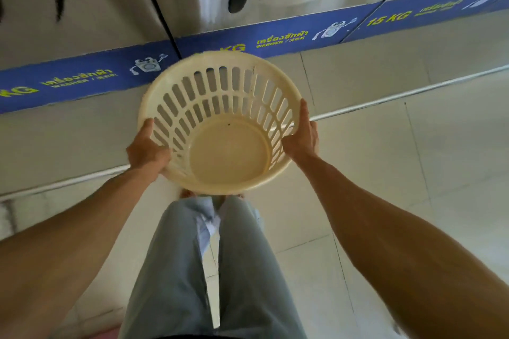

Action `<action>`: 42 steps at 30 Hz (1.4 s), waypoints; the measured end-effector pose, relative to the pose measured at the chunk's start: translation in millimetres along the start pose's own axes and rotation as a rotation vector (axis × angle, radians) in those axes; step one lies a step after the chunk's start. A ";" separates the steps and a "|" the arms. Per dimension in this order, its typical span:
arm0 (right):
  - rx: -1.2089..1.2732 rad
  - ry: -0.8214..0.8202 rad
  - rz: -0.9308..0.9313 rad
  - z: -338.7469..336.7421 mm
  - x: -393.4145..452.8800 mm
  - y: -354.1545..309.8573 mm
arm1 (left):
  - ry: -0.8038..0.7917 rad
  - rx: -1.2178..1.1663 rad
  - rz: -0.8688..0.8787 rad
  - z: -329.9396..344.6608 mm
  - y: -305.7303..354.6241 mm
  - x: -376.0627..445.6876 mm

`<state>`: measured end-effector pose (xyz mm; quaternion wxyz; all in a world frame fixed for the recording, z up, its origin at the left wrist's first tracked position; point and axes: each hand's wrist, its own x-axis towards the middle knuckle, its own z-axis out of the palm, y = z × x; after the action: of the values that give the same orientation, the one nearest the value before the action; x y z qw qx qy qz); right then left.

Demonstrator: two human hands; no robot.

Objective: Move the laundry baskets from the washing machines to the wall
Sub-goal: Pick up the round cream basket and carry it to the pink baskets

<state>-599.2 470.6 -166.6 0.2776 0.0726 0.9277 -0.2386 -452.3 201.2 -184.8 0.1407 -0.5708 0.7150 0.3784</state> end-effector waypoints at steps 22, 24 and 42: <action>-0.423 -0.412 -0.723 91.4 -253.5 -234.2 | 0.453 -0.607 -0.583 -207.4 -246.0 -229.1; -0.466 -0.410 -0.806 107.3 -283.7 -244.2 | 0.503 -0.658 -0.615 -211.2 -271.3 -248.2; -0.696 -0.524 -1.175 254.7 -466.8 -245.6 | 0.764 -1.271 -1.019 -204.3 -448.1 -339.2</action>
<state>-152.6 131.5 2.4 0.3237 -0.5891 0.7388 -0.0489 113.0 270.7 -2.8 -0.2981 -0.8757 0.0293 0.3787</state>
